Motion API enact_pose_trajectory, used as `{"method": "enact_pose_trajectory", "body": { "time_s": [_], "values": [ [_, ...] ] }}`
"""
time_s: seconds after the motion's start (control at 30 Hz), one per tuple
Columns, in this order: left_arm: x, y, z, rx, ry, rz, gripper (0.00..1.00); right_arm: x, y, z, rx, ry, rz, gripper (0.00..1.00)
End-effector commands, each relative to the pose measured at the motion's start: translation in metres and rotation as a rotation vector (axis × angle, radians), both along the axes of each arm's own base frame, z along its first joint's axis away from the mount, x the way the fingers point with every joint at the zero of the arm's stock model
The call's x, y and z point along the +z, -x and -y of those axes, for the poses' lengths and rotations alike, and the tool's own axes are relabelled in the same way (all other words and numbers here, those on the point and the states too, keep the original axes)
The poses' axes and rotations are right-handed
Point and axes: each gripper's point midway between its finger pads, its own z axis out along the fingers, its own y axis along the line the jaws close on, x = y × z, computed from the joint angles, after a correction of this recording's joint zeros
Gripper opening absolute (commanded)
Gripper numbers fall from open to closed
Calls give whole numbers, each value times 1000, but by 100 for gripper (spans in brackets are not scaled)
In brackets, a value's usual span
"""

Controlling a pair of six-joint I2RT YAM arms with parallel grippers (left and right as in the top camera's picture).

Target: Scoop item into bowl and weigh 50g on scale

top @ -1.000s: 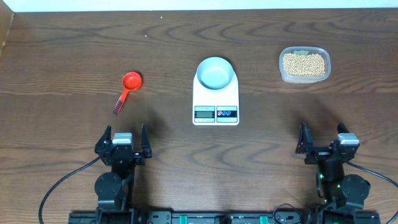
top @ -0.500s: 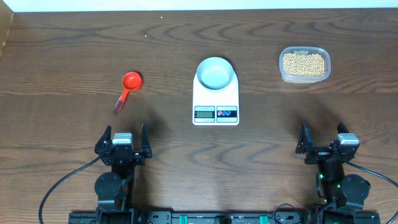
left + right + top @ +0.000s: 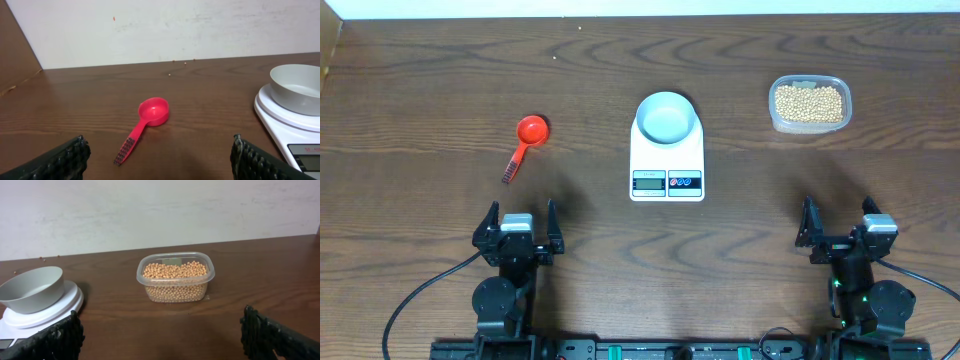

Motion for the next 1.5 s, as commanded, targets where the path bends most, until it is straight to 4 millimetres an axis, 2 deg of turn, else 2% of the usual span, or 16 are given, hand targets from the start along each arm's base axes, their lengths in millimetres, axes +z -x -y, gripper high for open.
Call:
{"method": "enact_pose_trajectory", "body": {
  "time_s": [0.0, 0.4, 0.67, 1.07, 1.33, 1.47],
  "values": [
    [-16, 0, -5, 25, -8, -40, 92, 0, 0, -4, 16, 2, -1, 99],
    [-13, 0, -4, 21, -8, -27, 92, 0, 0, -4, 17, 2, -1, 99],
    [5, 1, -4, 17, -7, 12, 92, 0, 0, -4, 17, 2, -1, 99],
    [47, 1, -4, 18, -3, 43, 92, 0, 0, -4, 16, 2, -1, 99],
    [86, -13, -3, 15, -3, 15, 92, 0, 0, -4, 16, 2, -1, 99],
    [111, -25, 7, -43, 4, 0, 92, 0, 0, -4, 16, 2, -1, 99]
  ]
}}
